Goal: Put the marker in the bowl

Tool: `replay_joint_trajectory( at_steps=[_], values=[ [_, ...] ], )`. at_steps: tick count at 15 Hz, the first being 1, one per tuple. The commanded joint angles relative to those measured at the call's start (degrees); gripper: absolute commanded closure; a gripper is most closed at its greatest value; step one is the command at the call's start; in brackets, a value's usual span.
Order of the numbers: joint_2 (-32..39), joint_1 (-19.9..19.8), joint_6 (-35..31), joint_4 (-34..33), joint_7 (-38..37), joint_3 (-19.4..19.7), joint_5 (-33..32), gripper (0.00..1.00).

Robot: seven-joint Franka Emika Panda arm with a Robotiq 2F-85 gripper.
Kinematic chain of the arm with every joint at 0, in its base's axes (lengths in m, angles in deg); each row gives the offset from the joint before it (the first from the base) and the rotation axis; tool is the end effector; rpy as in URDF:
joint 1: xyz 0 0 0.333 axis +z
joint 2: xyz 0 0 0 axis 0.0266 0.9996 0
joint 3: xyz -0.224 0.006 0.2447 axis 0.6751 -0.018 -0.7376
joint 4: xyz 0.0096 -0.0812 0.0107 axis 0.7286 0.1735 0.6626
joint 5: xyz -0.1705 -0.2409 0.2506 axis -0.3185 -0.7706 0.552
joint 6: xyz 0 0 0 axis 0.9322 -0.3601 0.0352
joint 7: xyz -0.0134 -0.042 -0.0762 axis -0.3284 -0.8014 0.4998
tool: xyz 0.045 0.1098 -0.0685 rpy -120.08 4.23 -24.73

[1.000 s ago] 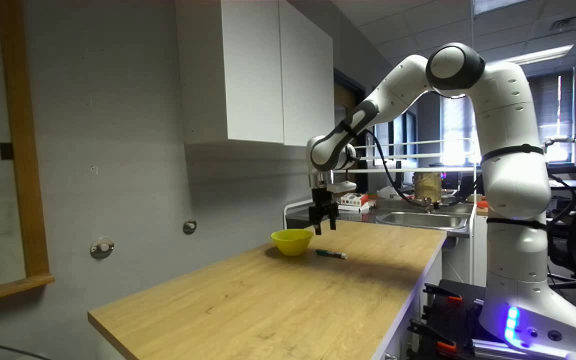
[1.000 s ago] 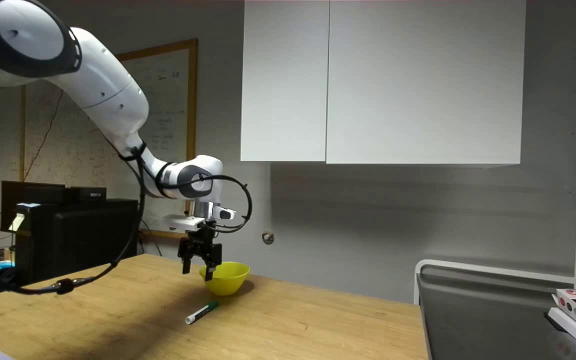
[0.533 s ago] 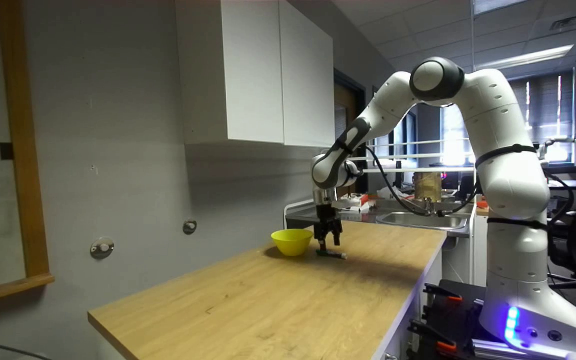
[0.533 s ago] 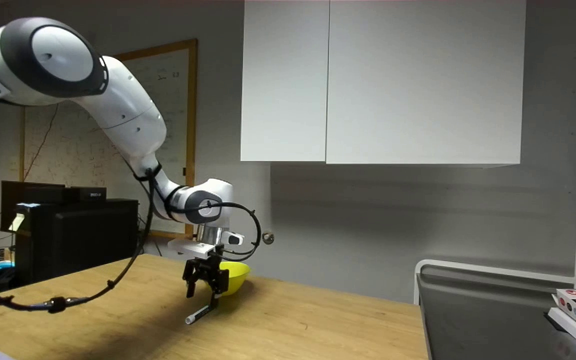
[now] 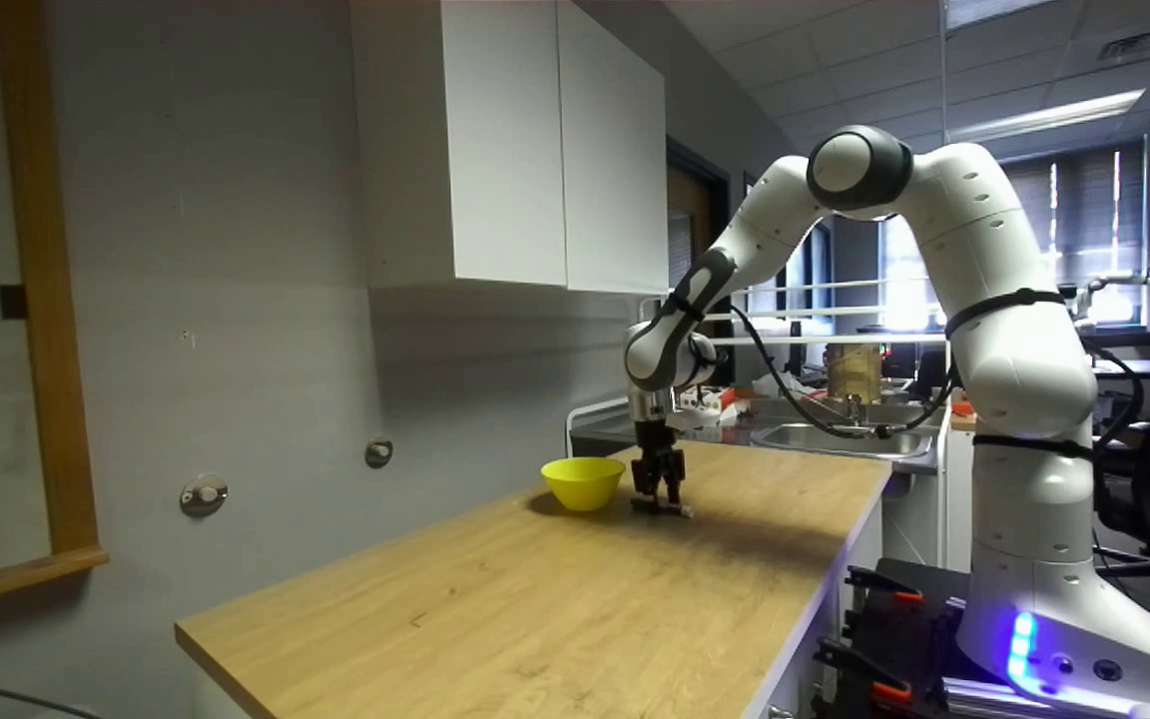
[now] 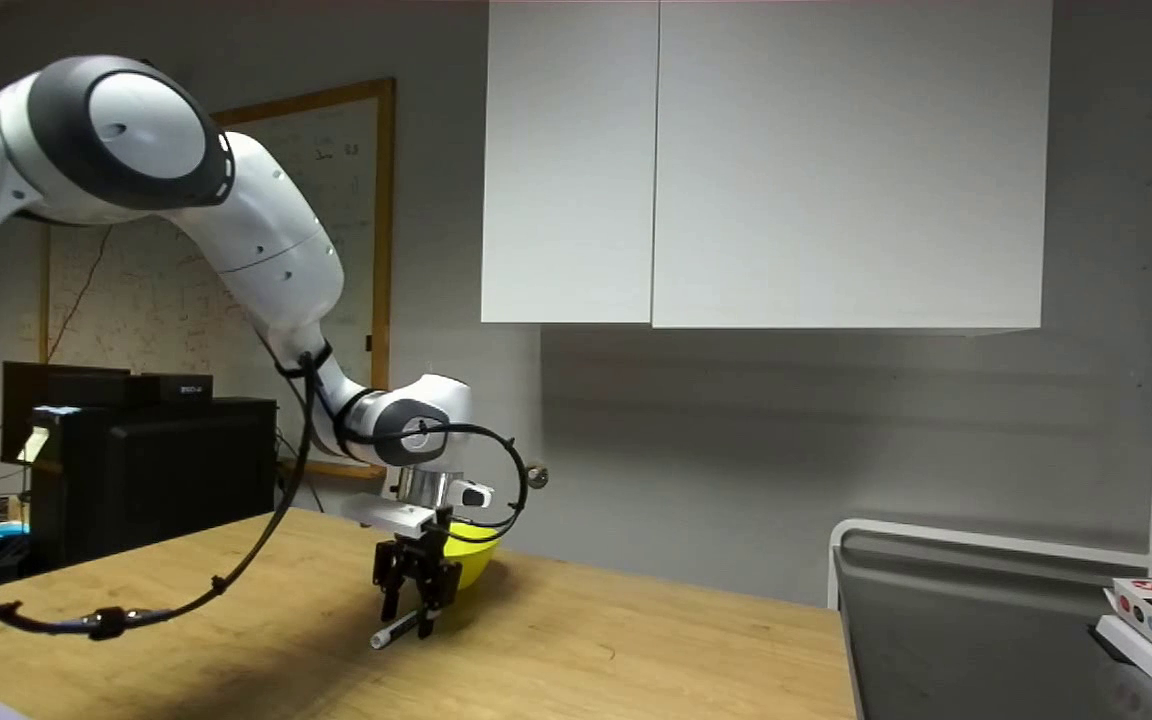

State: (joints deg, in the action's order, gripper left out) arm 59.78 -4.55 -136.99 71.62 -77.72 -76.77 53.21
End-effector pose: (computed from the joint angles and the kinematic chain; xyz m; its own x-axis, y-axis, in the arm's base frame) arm 0.5405 -0.0759 0.2329 0.9866 -0.0890 -0.1365 -0.0945 -0.9950 -0.0338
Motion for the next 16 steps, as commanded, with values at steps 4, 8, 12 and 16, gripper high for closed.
replay_joint_trajectory(
  at_steps=[4,8,12,16],
  values=[
    [-1.6,-0.1,-0.4,1.0,0.9,0.5,-0.1,0.79],
    [-3.7,0.2,-0.3,2.4,0.1,0.7,-0.6,0.88],
    [-10.1,0.9,-0.1,5.3,-3.2,1.5,-2.0,0.87],
    [-18.4,0.8,0.3,7.1,-8.5,2.4,-6.8,0.87]
  ],
)
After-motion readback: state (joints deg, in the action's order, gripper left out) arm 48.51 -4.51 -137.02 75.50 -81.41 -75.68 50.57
